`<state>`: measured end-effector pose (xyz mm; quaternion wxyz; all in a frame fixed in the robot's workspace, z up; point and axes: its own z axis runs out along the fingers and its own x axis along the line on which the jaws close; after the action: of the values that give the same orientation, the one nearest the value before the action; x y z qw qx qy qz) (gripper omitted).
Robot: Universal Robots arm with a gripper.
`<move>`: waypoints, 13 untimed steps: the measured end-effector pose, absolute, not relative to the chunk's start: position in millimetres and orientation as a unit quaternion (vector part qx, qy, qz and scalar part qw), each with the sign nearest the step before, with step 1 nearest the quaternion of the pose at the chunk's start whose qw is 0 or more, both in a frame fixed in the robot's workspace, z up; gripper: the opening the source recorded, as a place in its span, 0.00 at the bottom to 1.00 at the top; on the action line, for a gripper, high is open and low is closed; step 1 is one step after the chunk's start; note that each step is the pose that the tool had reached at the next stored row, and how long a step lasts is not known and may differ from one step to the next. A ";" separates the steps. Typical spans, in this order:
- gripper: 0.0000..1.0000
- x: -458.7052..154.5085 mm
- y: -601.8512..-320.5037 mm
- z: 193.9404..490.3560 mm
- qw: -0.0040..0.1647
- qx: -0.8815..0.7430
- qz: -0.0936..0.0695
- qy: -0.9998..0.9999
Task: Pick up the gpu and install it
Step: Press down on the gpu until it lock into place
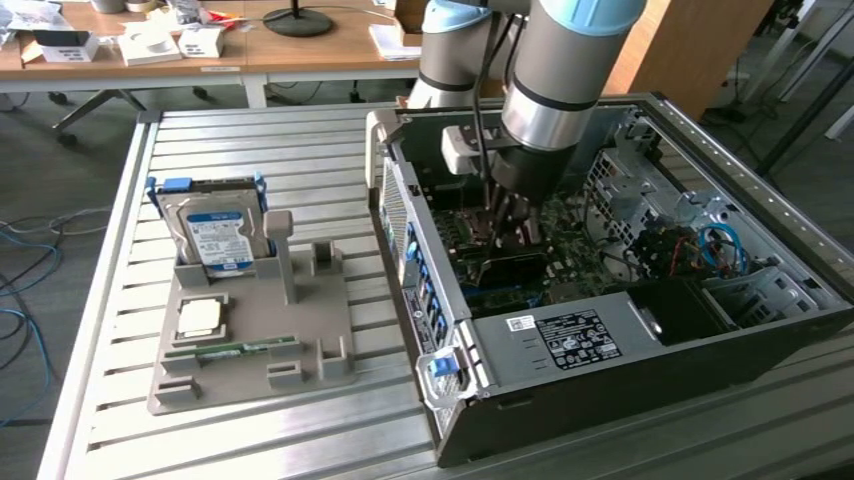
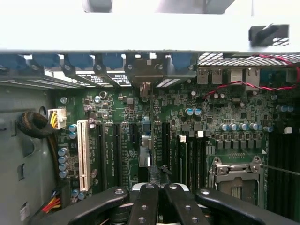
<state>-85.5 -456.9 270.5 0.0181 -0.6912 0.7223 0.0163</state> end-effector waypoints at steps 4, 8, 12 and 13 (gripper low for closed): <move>0.11 -85.4 -456.9 279.1 0.018 -0.691 0.016 0.722; 0.11 -85.1 -456.9 289.1 0.018 -0.691 0.016 0.722; 0.11 -84.9 -457.0 300.8 0.018 -0.691 0.016 0.722; 0.11 -84.9 -456.9 304.0 0.018 -0.691 0.016 0.722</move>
<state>-84.9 -456.9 304.0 0.0180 -0.6912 0.7223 0.0164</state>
